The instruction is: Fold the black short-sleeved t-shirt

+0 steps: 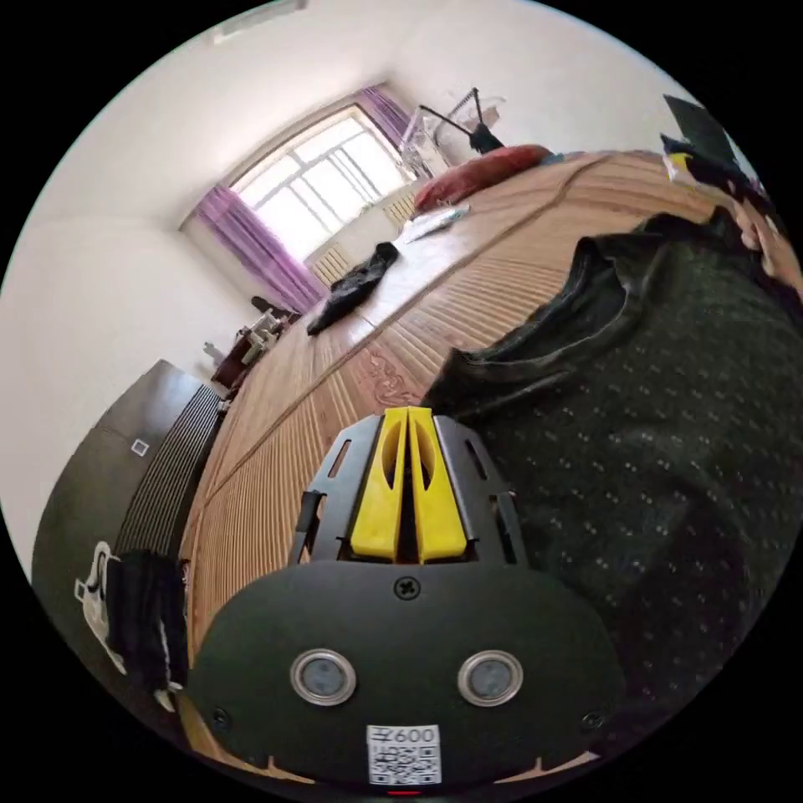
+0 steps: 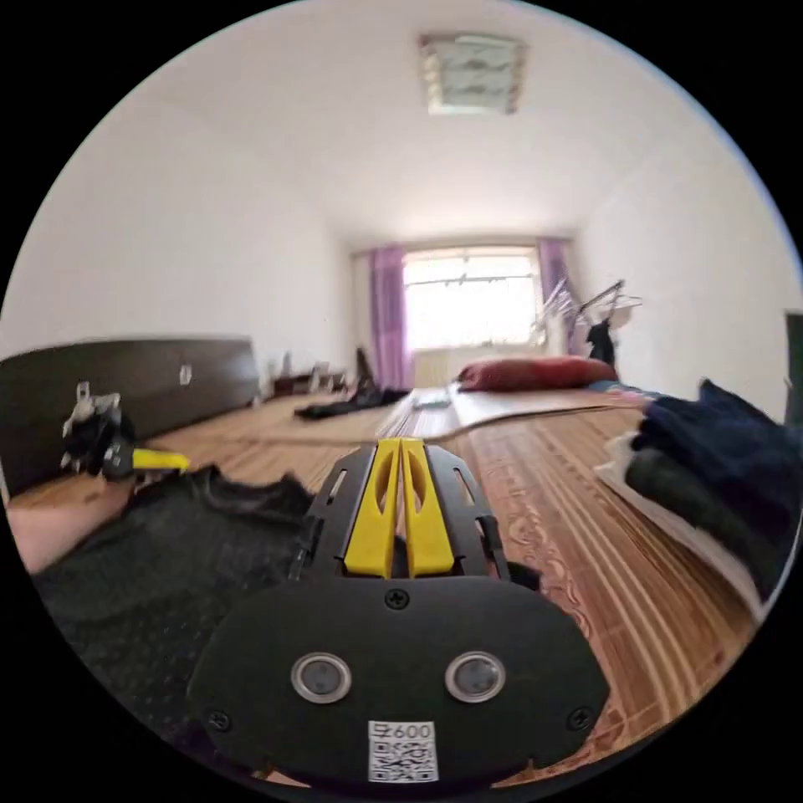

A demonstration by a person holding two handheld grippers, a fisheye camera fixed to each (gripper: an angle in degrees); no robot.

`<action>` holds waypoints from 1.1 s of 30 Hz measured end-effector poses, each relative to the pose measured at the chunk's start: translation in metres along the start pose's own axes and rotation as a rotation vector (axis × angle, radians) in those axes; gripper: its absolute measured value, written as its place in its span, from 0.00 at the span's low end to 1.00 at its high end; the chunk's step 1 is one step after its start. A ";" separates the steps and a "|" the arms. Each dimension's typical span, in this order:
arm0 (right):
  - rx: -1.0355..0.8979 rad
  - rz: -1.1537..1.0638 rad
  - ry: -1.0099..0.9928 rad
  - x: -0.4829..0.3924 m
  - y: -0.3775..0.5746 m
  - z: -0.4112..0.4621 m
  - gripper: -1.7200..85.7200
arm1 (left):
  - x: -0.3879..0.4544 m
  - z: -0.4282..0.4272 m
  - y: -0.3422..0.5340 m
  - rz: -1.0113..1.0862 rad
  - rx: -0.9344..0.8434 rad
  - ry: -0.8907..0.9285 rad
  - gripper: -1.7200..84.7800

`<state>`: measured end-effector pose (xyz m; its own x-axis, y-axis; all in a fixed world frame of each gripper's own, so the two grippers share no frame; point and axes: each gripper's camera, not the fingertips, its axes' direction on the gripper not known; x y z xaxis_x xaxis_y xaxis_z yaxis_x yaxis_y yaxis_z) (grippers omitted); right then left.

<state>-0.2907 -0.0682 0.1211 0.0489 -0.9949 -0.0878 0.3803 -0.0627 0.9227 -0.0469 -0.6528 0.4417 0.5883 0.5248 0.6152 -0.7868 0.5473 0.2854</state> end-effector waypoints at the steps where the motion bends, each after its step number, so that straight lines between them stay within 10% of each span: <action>1: 0.087 0.121 -0.016 0.023 0.006 -0.018 0.01 | -0.014 -0.047 0.029 -0.186 0.236 -0.259 0.02; 3: 0.129 0.209 -0.071 0.043 0.010 -0.025 0.01 | -0.027 -0.090 0.081 -0.420 0.535 -0.488 0.02; 12: -0.036 -0.487 -0.066 -0.087 -0.041 0.003 0.01 | -0.098 -0.168 0.067 -0.527 0.720 -0.137 0.02; 14: -0.465 -0.461 -0.134 -0.123 -0.085 0.059 0.01 | -0.111 -0.169 0.021 -0.501 0.571 0.021 0.02; 16: -0.833 -0.459 -0.269 -0.146 -0.084 0.106 0.01 | -0.102 -0.118 -0.067 -0.348 0.049 0.204 0.02; 20: -1.202 -0.468 -0.250 -0.141 0.009 0.190 0.01 | -0.022 0.005 -0.094 -0.064 -0.444 0.468 0.02; 33: -0.782 -0.248 -0.240 -0.089 -0.028 0.212 0.01 | -0.014 0.113 -0.085 0.049 -0.408 0.373 0.02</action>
<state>-0.5011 0.0056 0.1827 -0.2836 -0.9548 -0.0892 0.8866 -0.2965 0.3549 -0.0092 -0.7804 0.4925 0.6373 0.7109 0.2976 -0.7223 0.6856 -0.0908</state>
